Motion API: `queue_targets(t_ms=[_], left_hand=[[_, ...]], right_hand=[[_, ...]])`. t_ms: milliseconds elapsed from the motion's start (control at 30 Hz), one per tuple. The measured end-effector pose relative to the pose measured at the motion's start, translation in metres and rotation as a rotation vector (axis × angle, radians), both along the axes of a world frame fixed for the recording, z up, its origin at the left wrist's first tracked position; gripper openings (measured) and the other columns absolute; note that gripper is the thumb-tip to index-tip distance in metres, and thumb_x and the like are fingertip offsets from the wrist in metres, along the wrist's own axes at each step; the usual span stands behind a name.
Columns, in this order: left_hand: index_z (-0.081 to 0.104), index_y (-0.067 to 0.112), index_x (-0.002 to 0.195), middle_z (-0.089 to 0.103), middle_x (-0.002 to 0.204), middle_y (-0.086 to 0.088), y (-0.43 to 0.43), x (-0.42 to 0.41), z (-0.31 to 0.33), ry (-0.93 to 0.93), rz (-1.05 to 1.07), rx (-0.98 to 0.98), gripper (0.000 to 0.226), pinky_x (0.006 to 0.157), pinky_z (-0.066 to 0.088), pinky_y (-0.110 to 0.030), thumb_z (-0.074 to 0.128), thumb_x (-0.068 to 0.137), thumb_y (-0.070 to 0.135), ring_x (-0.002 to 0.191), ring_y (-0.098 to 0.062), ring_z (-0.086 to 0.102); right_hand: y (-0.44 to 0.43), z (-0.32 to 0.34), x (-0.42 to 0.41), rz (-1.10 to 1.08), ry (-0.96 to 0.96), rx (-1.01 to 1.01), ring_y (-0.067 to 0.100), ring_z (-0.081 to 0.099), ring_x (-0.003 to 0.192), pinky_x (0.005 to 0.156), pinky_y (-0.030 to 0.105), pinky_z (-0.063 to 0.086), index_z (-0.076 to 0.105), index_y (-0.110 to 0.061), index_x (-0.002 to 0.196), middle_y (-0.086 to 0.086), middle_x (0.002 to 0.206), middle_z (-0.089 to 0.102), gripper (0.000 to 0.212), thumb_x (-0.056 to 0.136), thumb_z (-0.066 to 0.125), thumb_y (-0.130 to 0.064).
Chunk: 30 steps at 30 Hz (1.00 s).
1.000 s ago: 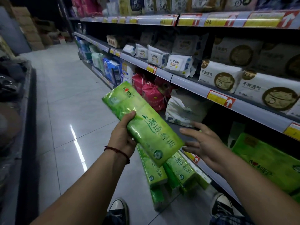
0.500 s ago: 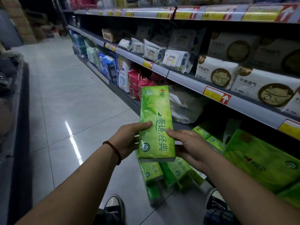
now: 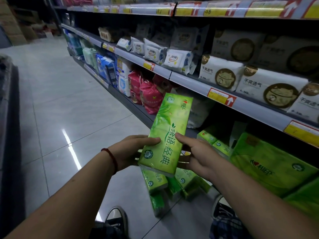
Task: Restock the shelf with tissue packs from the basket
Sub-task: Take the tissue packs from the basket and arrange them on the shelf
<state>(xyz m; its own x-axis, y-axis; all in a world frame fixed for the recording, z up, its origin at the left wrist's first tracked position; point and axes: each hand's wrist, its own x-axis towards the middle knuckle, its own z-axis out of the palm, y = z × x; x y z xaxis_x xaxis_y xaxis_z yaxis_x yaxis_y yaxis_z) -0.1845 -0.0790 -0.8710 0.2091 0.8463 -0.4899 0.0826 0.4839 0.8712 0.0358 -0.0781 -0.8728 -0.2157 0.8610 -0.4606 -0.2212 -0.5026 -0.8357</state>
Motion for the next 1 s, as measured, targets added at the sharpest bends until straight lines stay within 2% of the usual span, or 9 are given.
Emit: queue_targets(t_ms=[100, 233, 333, 433, 567, 667, 767, 833, 1000], left_hand=[[0.071, 0.016, 0.123, 0.077, 0.117, -0.011, -0.004, 0.0, -0.001, 0.043, -0.05, -0.072, 0.044, 0.093, 0.06, -0.049, 0.082, 0.082, 0.028, 0.108, -0.03, 0.072], [0.07, 0.01, 0.124, 0.077, 0.116, -0.014, -0.001, 0.008, -0.007, 0.005, -0.032, -0.086, 0.048, 0.092, 0.061, -0.046, 0.081, 0.078, 0.018, 0.103, -0.028, 0.073], [0.066, 0.01, 0.126, 0.077, 0.116, -0.014, 0.003, 0.015, -0.012, 0.002, -0.03, -0.096, 0.045, 0.091, 0.062, -0.047, 0.079, 0.083, 0.012, 0.106, -0.03, 0.074], [0.065, 0.012, 0.126, 0.078, 0.116, -0.013, 0.007, 0.022, -0.017, 0.003, -0.022, -0.085, 0.042, 0.09, 0.062, -0.047, 0.077, 0.087, 0.008, 0.106, -0.03, 0.074], [0.066, 0.012, 0.127, 0.078, 0.114, -0.012, 0.014, 0.031, -0.022, 0.001, -0.023, -0.072, 0.039, 0.084, 0.064, -0.043, 0.075, 0.089, 0.009, 0.1, -0.028, 0.075], [0.066, 0.011, 0.127, 0.079, 0.112, -0.013, 0.016, 0.039, -0.029, 0.009, -0.015, -0.073, 0.039, 0.082, 0.065, -0.042, 0.075, 0.089, 0.009, 0.097, -0.028, 0.075], [0.065, 0.009, 0.126, 0.079, 0.108, -0.013, 0.019, 0.05, -0.039, 0.003, -0.023, -0.11, 0.037, 0.078, 0.065, -0.042, 0.075, 0.09, 0.008, 0.092, -0.028, 0.077], [0.065, 0.007, 0.124, 0.079, 0.108, -0.014, 0.028, 0.058, -0.044, 0.004, -0.059, -0.147, 0.033, 0.077, 0.066, -0.043, 0.073, 0.092, 0.008, 0.088, -0.027, 0.077], [0.065, 0.017, 0.128, 0.075, 0.119, -0.012, 0.072, 0.078, -0.054, 0.139, -0.188, -0.161, 0.04, 0.083, 0.064, -0.046, 0.077, 0.089, 0.016, 0.102, -0.03, 0.072]], right_hand=[[0.003, -0.01, 0.008, -0.039, 0.01, -0.083, 0.037, 0.072, 0.083, 0.088, 0.055, 0.059, 0.071, -0.007, 0.114, 0.008, 0.091, 0.071, 0.031, 0.095, 0.071, -0.031], [0.005, -0.02, 0.016, -0.074, 0.009, -0.142, 0.04, 0.074, 0.087, 0.082, 0.054, 0.061, 0.07, -0.009, 0.116, 0.01, 0.091, 0.074, 0.039, 0.092, 0.073, -0.04], [0.007, -0.026, 0.021, -0.097, 0.01, -0.139, 0.039, 0.074, 0.088, 0.081, 0.055, 0.061, 0.07, -0.009, 0.113, 0.01, 0.093, 0.074, 0.043, 0.094, 0.068, -0.047], [0.012, -0.029, 0.026, -0.123, 0.003, -0.12, 0.038, 0.074, 0.082, 0.076, 0.054, 0.062, 0.069, -0.007, 0.113, 0.011, 0.093, 0.072, 0.041, 0.097, 0.066, -0.044], [0.014, -0.031, 0.031, -0.152, -0.013, -0.126, 0.041, 0.075, 0.088, 0.073, 0.055, 0.062, 0.068, -0.006, 0.114, 0.012, 0.092, 0.074, 0.038, 0.098, 0.066, -0.04], [0.015, -0.031, 0.035, -0.128, -0.056, -0.126, 0.04, 0.075, 0.085, 0.073, 0.056, 0.062, 0.066, 0.002, 0.117, 0.018, 0.096, 0.074, 0.033, 0.094, 0.073, -0.021], [0.017, -0.038, 0.043, -0.099, -0.113, -0.137, 0.042, 0.074, 0.096, 0.082, 0.062, 0.06, 0.061, 0.007, 0.122, 0.027, 0.11, 0.073, 0.037, 0.091, 0.075, -0.007], [0.023, -0.045, 0.052, -0.087, -0.148, -0.153, 0.043, 0.073, 0.099, 0.083, 0.062, 0.059, 0.06, 0.006, 0.123, 0.028, 0.113, 0.073, 0.037, 0.092, 0.074, -0.007], [0.058, -0.06, 0.077, -0.046, -0.232, -0.203, 0.041, 0.072, 0.103, 0.086, 0.059, 0.058, 0.06, -0.001, 0.125, 0.025, 0.118, 0.072, 0.031, 0.096, 0.069, -0.011]])
